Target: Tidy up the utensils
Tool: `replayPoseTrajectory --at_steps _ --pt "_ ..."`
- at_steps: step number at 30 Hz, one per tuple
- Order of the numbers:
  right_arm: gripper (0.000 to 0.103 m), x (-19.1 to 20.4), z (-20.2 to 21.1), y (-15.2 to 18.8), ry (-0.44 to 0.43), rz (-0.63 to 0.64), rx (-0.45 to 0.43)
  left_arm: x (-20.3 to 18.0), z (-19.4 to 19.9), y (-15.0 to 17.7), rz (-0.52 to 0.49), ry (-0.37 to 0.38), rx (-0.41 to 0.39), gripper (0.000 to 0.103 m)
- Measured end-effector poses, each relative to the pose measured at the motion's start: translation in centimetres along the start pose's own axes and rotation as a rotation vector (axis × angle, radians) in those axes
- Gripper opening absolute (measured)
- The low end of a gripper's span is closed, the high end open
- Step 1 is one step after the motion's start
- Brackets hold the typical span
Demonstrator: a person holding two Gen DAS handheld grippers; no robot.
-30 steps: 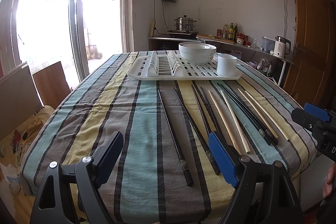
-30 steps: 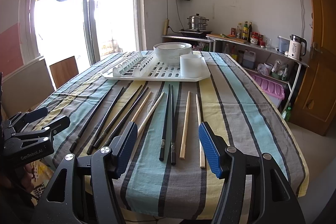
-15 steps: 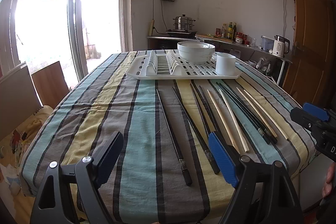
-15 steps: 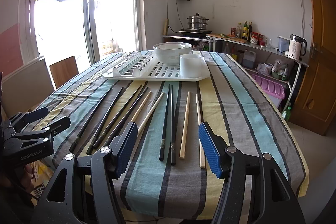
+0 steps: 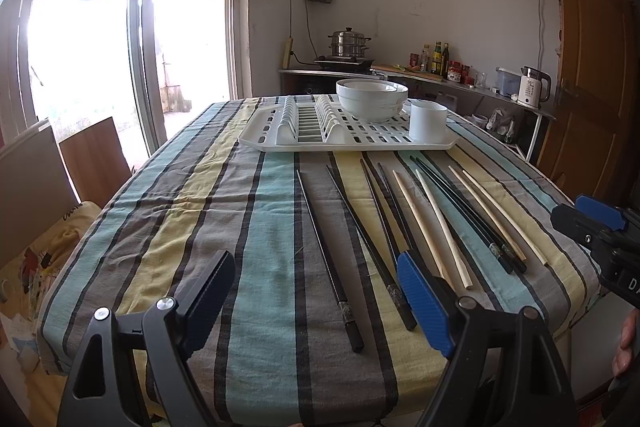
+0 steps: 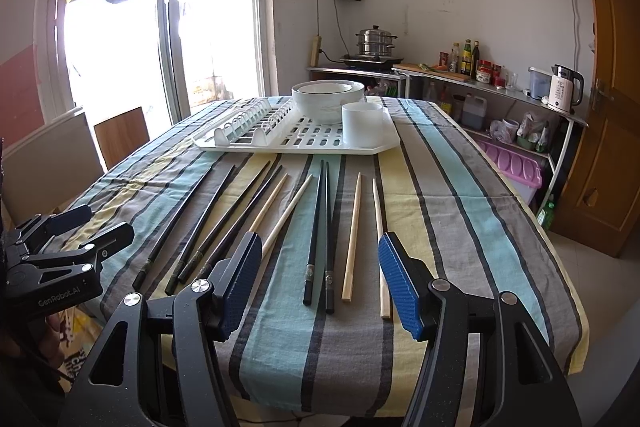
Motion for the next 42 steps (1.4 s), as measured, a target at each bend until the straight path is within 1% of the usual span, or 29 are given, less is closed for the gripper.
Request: replayPoseTrajectory --at_steps 13,20,25,30,33,36,39,41,42 --pt "0.061 0.0 0.0 0.0 -0.001 -0.002 0.001 -0.1 0.2 0.0 -0.003 0.001 -0.001 0.084" --pt "0.061 0.0 -0.2 0.1 -0.003 -0.004 0.006 -0.4 0.1 -0.3 -0.012 0.014 0.005 0.084" --pt "0.061 0.0 -0.7 0.0 -0.005 -0.005 0.009 -0.4 -0.6 -0.4 -0.010 0.030 0.014 0.084" --pt "0.061 -0.4 -1.5 -0.4 -0.003 -0.007 0.015 0.2 -2.4 -1.0 -0.009 0.006 0.041 0.084" --pt "0.061 -0.7 -2.4 -0.9 -0.009 -0.007 0.026 0.9 -3.8 -1.5 0.011 -0.003 0.071 0.083" --pt "0.061 -0.7 -3.5 -1.7 -0.026 0.000 0.035 1.9 -5.5 -2.0 0.026 -0.028 0.106 0.077" --pt "0.061 -0.6 -4.9 -2.4 -0.040 0.016 0.052 2.5 -7.6 -2.5 0.047 0.001 0.153 0.077" --pt "0.061 -0.5 -6.0 -2.8 -0.062 0.018 0.073 2.9 -8.9 -2.8 0.049 -0.003 0.177 0.076" --pt "0.061 -0.5 -6.6 -3.0 -0.066 0.018 0.087 3.0 -9.5 -3.0 0.048 -0.003 0.191 0.073"
Point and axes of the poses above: each gripper's, at about its wrist camera, not at the fingertips, and z roughly against the way its jaws point, x to its left, y to its underside, the point moved 10 cm from there along -z, roughly the way its jaws point, and after that the axes turned 6 degrees about z, right-handed, at the moved point
